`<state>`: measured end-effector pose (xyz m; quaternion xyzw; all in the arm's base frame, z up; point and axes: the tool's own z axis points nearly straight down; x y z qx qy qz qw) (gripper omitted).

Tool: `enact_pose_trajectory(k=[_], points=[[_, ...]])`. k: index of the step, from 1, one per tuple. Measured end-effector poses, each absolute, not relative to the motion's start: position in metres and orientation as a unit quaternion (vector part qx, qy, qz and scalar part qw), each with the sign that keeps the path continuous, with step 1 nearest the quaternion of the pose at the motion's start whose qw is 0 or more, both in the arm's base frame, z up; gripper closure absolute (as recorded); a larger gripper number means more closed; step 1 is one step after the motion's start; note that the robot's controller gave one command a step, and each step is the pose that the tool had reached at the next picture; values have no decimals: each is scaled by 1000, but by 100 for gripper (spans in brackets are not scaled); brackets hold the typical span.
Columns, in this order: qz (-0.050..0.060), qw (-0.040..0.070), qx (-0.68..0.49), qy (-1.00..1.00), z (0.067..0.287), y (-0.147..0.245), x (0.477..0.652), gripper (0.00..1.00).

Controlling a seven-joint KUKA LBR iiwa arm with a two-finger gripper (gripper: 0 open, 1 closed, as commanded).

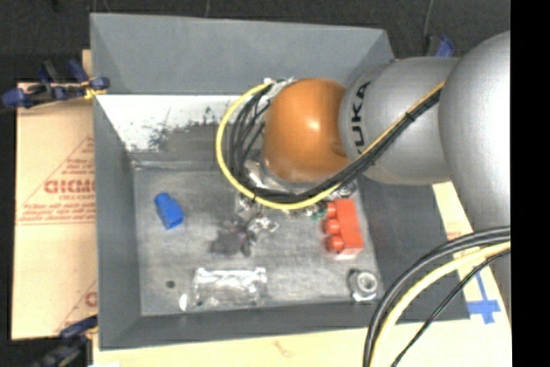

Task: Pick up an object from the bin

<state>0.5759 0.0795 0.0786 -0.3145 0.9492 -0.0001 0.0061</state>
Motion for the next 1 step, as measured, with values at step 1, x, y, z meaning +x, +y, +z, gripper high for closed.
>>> enact_pose_trajectory(k=[1], points=[[-2,7,-326,945,201,79,626,100]])
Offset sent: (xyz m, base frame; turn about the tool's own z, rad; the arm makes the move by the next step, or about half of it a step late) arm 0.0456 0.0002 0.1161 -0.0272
